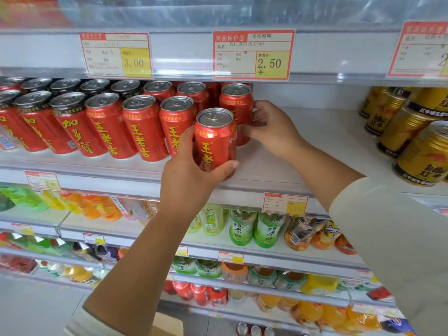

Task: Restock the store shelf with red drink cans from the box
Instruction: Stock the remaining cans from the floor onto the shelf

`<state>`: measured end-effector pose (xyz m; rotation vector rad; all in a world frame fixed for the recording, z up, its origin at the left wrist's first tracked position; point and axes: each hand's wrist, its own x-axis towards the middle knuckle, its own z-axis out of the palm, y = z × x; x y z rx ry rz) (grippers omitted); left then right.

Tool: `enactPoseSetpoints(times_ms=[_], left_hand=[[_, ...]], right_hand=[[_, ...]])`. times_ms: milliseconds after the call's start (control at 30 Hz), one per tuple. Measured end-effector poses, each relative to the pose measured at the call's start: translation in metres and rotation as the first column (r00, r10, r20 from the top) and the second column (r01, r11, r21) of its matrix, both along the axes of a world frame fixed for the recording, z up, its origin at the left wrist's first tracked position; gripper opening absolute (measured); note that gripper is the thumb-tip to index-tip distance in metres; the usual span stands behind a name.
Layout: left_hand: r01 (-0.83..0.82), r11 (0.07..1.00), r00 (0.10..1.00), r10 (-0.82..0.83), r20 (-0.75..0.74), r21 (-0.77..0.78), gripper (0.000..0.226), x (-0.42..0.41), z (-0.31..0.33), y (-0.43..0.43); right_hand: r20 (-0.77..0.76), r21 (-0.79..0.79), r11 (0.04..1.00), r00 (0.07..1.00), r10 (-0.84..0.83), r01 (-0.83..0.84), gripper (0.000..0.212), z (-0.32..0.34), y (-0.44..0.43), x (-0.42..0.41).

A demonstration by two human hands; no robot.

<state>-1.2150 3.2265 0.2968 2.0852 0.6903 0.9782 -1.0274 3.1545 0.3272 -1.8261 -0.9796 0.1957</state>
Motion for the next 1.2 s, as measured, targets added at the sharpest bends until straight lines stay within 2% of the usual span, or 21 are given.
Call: enactPoseSetpoints(times_ms=[633, 867, 933, 1000, 1067, 1133, 1200], left_hand=[[0.005, 1.000, 0.999, -0.005, 0.054, 0.003, 0.081, -0.001, 0.002, -0.005], [0.012, 1.000, 0.999, -0.012, 0.045, 0.000, 0.085, 0.000, 0.001, -0.005], [0.033, 0.999, 0.999, -0.033, 0.037, -0.015, 0.085, -0.001, 0.002, -0.004], [0.079, 0.996, 0.996, -0.078, 0.030, -0.037, 0.076, -0.004, 0.003, -0.003], [0.147, 0.987, 0.989, -0.145, 0.028, -0.065, 0.057, -0.009, 0.006, -0.001], [0.190, 0.978, 0.982, -0.189, 0.021, -0.089, 0.047, -0.015, 0.011, 0.002], [0.242, 0.963, 0.970, -0.243, 0.005, -0.118, 0.044, -0.017, 0.014, 0.007]], right_hand=[[0.012, 0.041, 0.998, 0.999, 0.036, -0.037, 0.051, -0.012, 0.022, 0.010], [-0.063, 0.016, 0.999, 0.997, 0.035, -0.034, 0.064, -0.013, 0.016, 0.010], [-0.059, 0.046, 0.999, 0.998, -0.007, 0.010, 0.059, -0.010, 0.009, 0.009], [-0.047, 0.080, 0.997, 0.999, -0.014, 0.017, 0.045, -0.003, -0.003, 0.004], [-0.067, 0.047, 0.995, 0.994, 0.092, -0.089, 0.042, 0.003, -0.018, -0.007], [-0.120, -0.004, 0.967, 0.960, 0.252, -0.254, 0.052, 0.003, -0.029, -0.022], [-0.114, -0.022, 0.944, 0.939, 0.324, -0.329, 0.068, -0.001, -0.033, -0.038]])
